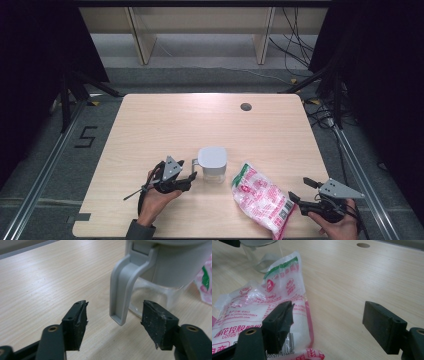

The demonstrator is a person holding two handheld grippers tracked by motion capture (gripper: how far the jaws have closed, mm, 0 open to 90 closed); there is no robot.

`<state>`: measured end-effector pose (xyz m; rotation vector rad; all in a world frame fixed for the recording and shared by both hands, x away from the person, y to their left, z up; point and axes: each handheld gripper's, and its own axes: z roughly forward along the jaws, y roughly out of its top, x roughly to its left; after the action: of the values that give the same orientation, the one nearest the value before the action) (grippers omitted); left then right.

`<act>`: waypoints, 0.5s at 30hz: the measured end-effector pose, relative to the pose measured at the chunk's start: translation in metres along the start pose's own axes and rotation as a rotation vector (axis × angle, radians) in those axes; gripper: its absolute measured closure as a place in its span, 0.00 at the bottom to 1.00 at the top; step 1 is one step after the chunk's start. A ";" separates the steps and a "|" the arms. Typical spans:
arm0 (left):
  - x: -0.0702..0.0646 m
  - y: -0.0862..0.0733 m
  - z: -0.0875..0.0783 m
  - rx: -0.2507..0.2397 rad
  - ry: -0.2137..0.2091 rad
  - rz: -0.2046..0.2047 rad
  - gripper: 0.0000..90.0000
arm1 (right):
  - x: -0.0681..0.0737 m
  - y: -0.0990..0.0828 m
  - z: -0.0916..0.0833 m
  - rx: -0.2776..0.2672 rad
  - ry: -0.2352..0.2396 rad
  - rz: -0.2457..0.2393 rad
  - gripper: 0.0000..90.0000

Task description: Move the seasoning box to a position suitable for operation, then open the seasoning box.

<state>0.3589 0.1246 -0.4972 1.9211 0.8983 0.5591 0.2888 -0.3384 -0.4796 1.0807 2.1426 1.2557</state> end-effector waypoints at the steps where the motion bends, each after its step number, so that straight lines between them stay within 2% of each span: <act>1: 0.000 0.001 -0.002 -0.005 -0.005 -0.017 0.39 | 0.001 0.000 0.000 0.007 0.004 0.014 0.28; 3: 0.000 0.003 -0.006 0.002 -0.008 -0.013 0.37 | 0.000 0.000 0.000 0.004 0.003 0.000 0.28; 4: 0.000 0.004 -0.009 0.011 -0.007 0.005 0.36 | 0.002 0.000 -0.001 0.013 -0.004 0.006 0.28; 5: -0.001 0.005 -0.010 0.009 -0.021 0.005 0.36 | 0.001 0.000 -0.001 0.014 -0.002 -0.009 0.28; 6: -0.003 0.007 -0.013 0.001 -0.040 -0.002 0.36 | 0.003 0.000 0.000 0.009 0.005 0.015 0.28; 7: -0.004 0.009 -0.015 -0.004 -0.054 -0.002 0.36 | 0.003 0.001 0.000 0.013 0.000 0.009 0.28; 10: -0.007 0.015 -0.019 -0.011 -0.061 0.013 0.36 | 0.000 0.001 0.000 0.008 0.002 -0.016 0.28; 11: -0.008 0.017 -0.021 -0.013 -0.067 0.002 0.37 | 0.003 0.001 0.000 0.015 -0.003 0.012 0.28; 12: -0.009 0.018 -0.021 -0.017 -0.088 -0.006 0.38 | 0.000 0.001 0.001 0.010 -0.003 -0.017 0.28; 13: -0.009 0.019 -0.023 -0.017 -0.085 -0.003 0.39 | 0.002 0.000 0.001 0.006 0.001 0.001 0.28; 15: -0.010 0.019 -0.023 -0.021 -0.080 -0.007 0.42 | 0.000 0.000 0.001 0.006 0.007 -0.009 0.28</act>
<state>0.3435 0.1235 -0.4693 1.9072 0.8448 0.4814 0.2891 -0.3377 -0.4797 1.0690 2.1556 1.2513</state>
